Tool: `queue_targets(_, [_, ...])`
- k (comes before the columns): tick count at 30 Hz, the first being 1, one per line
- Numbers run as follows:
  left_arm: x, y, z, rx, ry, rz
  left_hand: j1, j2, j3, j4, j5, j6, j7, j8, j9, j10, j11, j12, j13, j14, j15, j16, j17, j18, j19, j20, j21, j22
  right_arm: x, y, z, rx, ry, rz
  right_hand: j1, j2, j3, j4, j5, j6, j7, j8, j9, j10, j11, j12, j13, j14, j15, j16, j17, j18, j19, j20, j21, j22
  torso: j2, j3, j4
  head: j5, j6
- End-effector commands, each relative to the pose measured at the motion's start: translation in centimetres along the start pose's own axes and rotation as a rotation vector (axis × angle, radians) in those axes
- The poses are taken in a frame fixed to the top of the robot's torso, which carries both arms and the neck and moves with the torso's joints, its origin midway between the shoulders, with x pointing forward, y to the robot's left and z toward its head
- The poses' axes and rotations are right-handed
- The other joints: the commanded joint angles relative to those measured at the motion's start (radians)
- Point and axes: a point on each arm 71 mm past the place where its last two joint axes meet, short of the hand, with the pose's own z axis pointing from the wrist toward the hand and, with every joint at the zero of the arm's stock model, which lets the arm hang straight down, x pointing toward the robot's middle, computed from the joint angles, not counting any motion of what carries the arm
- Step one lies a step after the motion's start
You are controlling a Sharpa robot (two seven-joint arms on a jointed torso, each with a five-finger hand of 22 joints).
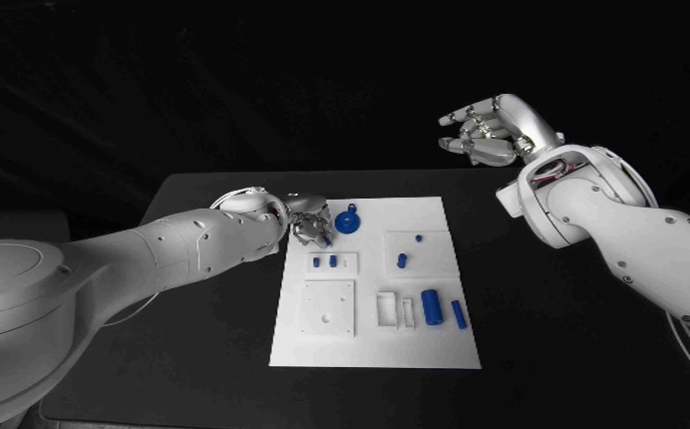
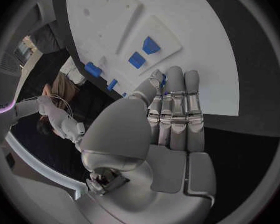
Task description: Assemble the parts on the task board
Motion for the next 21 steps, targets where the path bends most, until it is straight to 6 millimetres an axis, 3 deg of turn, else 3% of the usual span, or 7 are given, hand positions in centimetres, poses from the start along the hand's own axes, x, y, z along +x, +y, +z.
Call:
queue_targets(1, [0.45, -0.15, 0.16, -0.012, 0.037, 0.012, 0.005, 0.006, 0.005, -0.003, 0.003, -0.001, 0.003, 0.003, 0.001, 0.005, 0.002, 0.003, 0.002, -0.002, -0.003, -0.004, 0.002, 0.015, 0.004, -0.004, -0.006, 0.003, 0.15, 0.20, 0.00, -0.019, 0.016, -0.010, -0.001, 0.005, 0.002, -0.005, -0.002, 0.004, 0.000, 0.003, 0.001, -0.009, 0.000, -0.001, -0.001, -0.007, 0.002, 0.001, -0.001, 0.009, 0.003, 0.002, -0.003, 0.020, 0.000, -0.0005, -0.0011, -0.001, -0.001])
queue_targets(10, [0.89, -0.42, 0.27, -0.009, 0.059, 0.032, 0.005, 0.005, 0.005, -0.004, 0.003, 0.001, 0.003, 0.003, 0.001, 0.006, 0.002, 0.003, 0.002, -0.003, -0.003, -0.002, 0.003, 0.015, 0.003, -0.004, -0.007, 0.005, 0.18, 0.20, -0.01, -0.018, 0.018, -0.010, -0.002, 0.005, 0.002, -0.005, -0.002, 0.004, 0.000, 0.003, 0.001, -0.009, 0.000, -0.003, -0.003, -0.008, 0.002, 0.000, -0.003, 0.009, 0.002, 0.002, -0.008, 0.020, 0.001, -0.0005, 0.0012, -0.004, -0.003])
queue_targets(21, [0.96, -0.77, 0.36, 0.006, 0.050, 0.036, 0.003, 0.005, 0.004, -0.003, 0.001, 0.004, 0.002, 0.003, 0.001, 0.008, 0.001, 0.003, 0.002, -0.003, -0.003, 0.000, 0.006, 0.014, 0.004, -0.004, -0.010, 0.010, 0.31, -0.20, -0.15, -0.007, 0.022, -0.012, -0.002, 0.005, 0.001, -0.005, -0.001, 0.002, 0.001, 0.003, 0.001, -0.009, 0.000, -0.004, -0.006, -0.009, 0.002, 0.001, -0.006, 0.010, 0.004, 0.002, -0.019, 0.020, 0.000, -0.0012, -0.0007, -0.004, -0.004])
